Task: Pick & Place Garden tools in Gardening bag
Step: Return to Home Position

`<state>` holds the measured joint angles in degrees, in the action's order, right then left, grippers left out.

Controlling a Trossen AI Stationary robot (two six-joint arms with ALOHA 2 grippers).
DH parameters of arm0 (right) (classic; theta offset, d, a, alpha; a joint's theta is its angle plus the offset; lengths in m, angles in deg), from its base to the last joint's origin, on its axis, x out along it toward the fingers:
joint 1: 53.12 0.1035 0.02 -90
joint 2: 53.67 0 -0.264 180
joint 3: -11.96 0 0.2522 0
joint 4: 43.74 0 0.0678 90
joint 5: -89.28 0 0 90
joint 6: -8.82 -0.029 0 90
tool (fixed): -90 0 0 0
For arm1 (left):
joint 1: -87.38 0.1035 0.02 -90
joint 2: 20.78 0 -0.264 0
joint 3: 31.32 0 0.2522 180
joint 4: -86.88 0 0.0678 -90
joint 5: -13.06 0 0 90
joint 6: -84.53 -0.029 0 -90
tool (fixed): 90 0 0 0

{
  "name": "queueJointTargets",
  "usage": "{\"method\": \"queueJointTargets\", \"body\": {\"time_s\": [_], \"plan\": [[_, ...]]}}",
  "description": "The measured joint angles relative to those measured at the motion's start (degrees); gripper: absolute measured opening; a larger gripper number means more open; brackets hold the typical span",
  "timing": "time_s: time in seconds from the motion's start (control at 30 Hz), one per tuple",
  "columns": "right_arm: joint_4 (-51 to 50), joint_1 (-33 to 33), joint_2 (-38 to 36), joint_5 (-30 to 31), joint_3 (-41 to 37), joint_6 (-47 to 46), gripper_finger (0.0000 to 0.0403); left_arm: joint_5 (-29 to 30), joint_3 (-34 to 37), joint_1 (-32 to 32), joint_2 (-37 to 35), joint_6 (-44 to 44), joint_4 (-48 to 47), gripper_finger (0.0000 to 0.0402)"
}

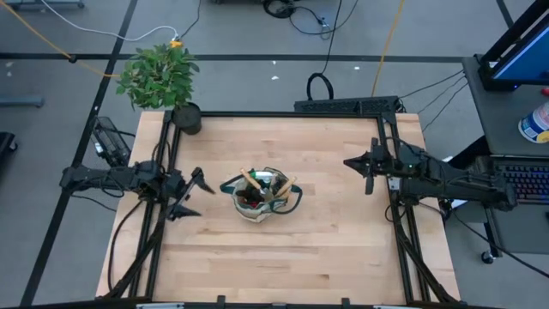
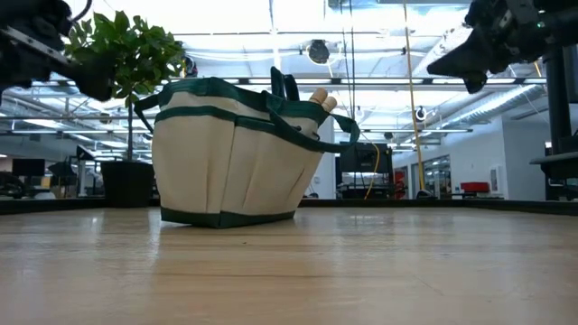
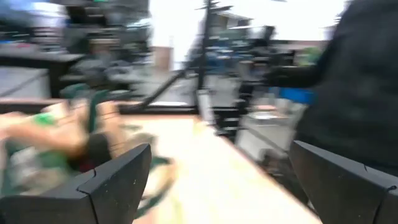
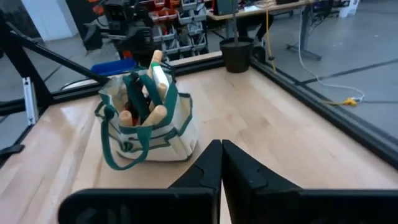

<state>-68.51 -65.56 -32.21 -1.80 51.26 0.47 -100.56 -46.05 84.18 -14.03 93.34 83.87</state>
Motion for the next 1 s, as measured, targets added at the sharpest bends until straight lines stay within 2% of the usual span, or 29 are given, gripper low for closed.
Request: {"method": "queueJointTargets", "body": {"time_s": [0.1,0.2,0.37,0.57,0.7,1.0], "plan": [[0.0,0.0,-1.5,0.0,-1.8,-1.8,0.0,6.3,0.0,1.1,0.0,-0.7,-2.2,0.039],[0.0,0.0,-2.4,1.2,-3.4,-2.6,0.0,8.9,0.0,1.4,0.0,-2.9,-3.0,0.039],[0.2,0.0,-3.3,5.5,-5.4,-1.2,0.0,10.7,0.0,1.4,0.0,-1.2,-6.7,0.039],[2.8,0.0,-4.4,5.9,-5.9,1.3,0.0,10.8,0.0,1.4,0.0,-0.9,-8.2,0.039],[2.6,0.0,-6.8,8.7,-5.9,2.4,0.0,12.1,0.0,1.4,0.0,-2.3,-8.4,0.039],[1.0,0.0,-11.0,8.8,-5.9,2.0,0.0,14.7,0.0,1.4,0.0,-4.0,-8.9,0.039]]}}
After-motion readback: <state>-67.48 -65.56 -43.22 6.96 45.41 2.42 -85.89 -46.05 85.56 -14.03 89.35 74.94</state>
